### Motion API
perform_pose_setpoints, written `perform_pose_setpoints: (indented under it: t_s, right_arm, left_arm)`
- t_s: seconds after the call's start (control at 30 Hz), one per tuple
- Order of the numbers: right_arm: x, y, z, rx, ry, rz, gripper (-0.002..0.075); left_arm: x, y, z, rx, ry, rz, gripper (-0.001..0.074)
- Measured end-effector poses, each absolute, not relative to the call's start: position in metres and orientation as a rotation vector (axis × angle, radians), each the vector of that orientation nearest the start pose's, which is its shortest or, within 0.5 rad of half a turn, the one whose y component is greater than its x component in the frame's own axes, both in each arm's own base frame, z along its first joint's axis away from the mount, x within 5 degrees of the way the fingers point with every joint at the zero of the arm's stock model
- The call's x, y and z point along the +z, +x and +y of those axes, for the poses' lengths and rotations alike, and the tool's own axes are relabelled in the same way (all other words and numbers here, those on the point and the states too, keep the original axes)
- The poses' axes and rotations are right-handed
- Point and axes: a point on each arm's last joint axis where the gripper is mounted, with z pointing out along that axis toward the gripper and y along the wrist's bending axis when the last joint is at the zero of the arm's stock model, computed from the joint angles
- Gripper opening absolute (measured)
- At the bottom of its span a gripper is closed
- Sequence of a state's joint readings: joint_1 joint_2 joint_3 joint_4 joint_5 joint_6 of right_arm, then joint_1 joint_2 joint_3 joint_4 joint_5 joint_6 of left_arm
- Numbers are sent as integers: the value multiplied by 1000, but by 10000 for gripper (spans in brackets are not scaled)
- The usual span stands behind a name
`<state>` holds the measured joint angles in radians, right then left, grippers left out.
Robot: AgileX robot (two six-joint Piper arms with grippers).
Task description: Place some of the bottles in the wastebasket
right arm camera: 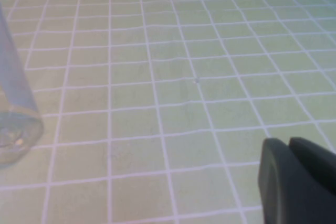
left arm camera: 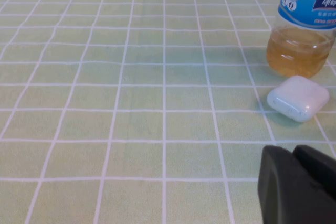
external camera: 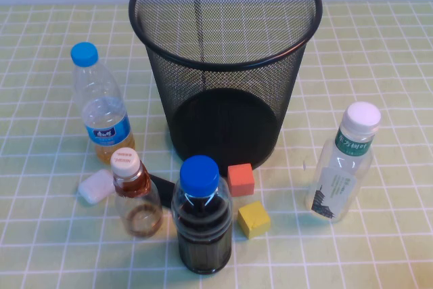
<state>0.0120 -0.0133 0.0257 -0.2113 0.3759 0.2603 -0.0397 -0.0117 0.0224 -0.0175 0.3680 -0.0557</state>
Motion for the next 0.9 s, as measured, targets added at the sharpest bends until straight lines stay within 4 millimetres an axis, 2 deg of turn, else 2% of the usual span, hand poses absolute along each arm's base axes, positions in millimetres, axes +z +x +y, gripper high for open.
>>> perform_pose_setpoints:
  t_s: [0.17,0.9]
  right_arm:
    - [172,52,-4,58,151,1863,-11]
    - [172,52,-6,2,116,1861,-11]
  left_arm:
    - [173,53,-3,-83,-26,1863,1]
    - [173,53,-3,-78,-22,1859,1]
